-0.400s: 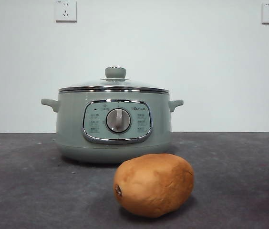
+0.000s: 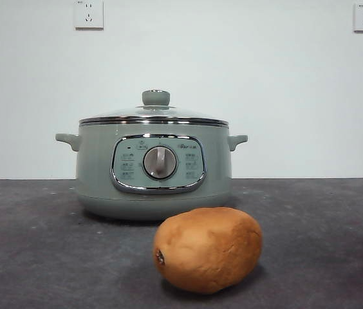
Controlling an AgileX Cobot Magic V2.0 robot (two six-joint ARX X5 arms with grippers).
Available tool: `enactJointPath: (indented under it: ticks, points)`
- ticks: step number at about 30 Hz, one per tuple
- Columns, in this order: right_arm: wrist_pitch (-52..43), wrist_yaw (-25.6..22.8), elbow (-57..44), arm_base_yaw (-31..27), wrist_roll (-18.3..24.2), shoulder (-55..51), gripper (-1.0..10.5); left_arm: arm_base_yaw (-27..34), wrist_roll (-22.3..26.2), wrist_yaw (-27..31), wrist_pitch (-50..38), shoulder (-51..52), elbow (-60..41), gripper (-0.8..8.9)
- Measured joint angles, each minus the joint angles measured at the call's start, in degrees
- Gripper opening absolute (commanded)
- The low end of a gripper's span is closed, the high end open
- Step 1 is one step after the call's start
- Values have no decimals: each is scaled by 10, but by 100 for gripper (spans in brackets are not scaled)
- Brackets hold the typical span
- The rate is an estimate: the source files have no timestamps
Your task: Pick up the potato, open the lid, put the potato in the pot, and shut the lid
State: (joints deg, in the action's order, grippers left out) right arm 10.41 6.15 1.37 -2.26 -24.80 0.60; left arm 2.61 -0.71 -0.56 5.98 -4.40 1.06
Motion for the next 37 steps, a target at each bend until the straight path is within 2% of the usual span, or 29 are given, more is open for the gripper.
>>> enactJointPath:
  ticks: [4, 7, 10, 15, 19, 25, 28, 32, 37]
  points:
    - [29, 31, 17, 0, -74, 0, -10, 0, -14, -10, -20, -1, 0, -3]
    - [81, 32, 54, 0, -102, 11, -10, 0, -21, -19, -20, -9, 1, -4]
    - [118, 34, 99, 0, -111, 36, -10, 0, -29, -35, -18, -24, 12, -4]
    - [119, 64, 173, 0, -115, 101, -10, -17, -30, -41, -19, -45, 42, -5]
    - [122, 120, 223, 0, -117, 173, -9, -33, -35, -58, -14, -68, 53, -5]
    - [195, 208, 299, 5, -119, 304, 0, -47, -50, -132, 9, -132, 94, -5]
    - [223, 222, 334, 26, -117, 369, 1, -53, -54, -162, 9, -168, 123, -6]
    - [233, 223, 374, 80, -116, 434, 2, -63, -71, -184, 19, -218, 166, -5]
    - [235, 185, 423, 169, -121, 507, 10, -80, -79, -191, 34, -272, 218, -4]
